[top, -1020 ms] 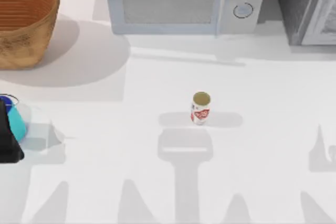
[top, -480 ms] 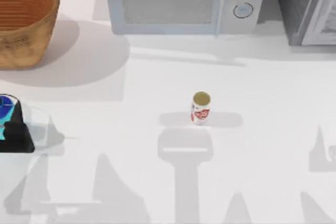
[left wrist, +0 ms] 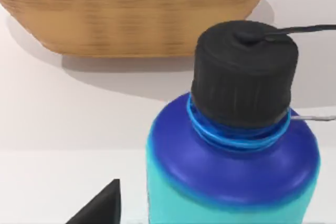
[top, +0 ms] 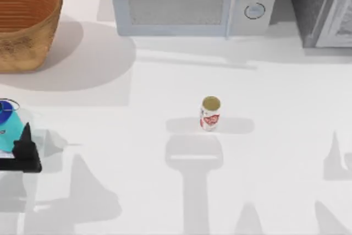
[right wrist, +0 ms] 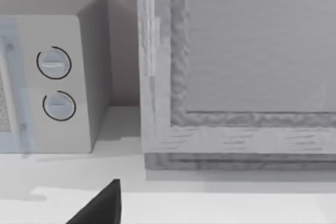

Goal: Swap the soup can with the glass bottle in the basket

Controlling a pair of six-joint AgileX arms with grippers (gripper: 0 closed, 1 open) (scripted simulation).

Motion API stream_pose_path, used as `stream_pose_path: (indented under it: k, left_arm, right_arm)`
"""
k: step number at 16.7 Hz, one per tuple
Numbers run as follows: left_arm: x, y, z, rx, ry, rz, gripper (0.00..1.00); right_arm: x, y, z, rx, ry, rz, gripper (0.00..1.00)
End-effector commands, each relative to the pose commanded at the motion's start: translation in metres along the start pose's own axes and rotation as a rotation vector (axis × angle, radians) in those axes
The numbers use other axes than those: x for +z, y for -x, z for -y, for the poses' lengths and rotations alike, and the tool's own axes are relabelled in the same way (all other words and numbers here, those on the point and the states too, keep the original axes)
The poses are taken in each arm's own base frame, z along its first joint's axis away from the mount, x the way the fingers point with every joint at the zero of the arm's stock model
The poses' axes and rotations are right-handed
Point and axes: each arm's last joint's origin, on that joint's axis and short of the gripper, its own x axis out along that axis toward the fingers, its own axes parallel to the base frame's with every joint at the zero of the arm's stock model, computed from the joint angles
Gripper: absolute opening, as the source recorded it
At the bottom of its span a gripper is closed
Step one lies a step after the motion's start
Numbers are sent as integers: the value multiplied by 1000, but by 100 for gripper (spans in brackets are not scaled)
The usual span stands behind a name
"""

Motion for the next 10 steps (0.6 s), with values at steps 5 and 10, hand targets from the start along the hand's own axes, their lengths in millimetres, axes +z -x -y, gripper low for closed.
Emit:
stream_pose_path:
  k: [5,10]
  left_arm:
    - [-7,-1,-2,6,4,-19,100]
    - [-6,-6,-1,4,3,-17,100]
  right_arm:
    - [0,0,0,0,0,0,100]
    - [0,0,0,0,0,0,100]
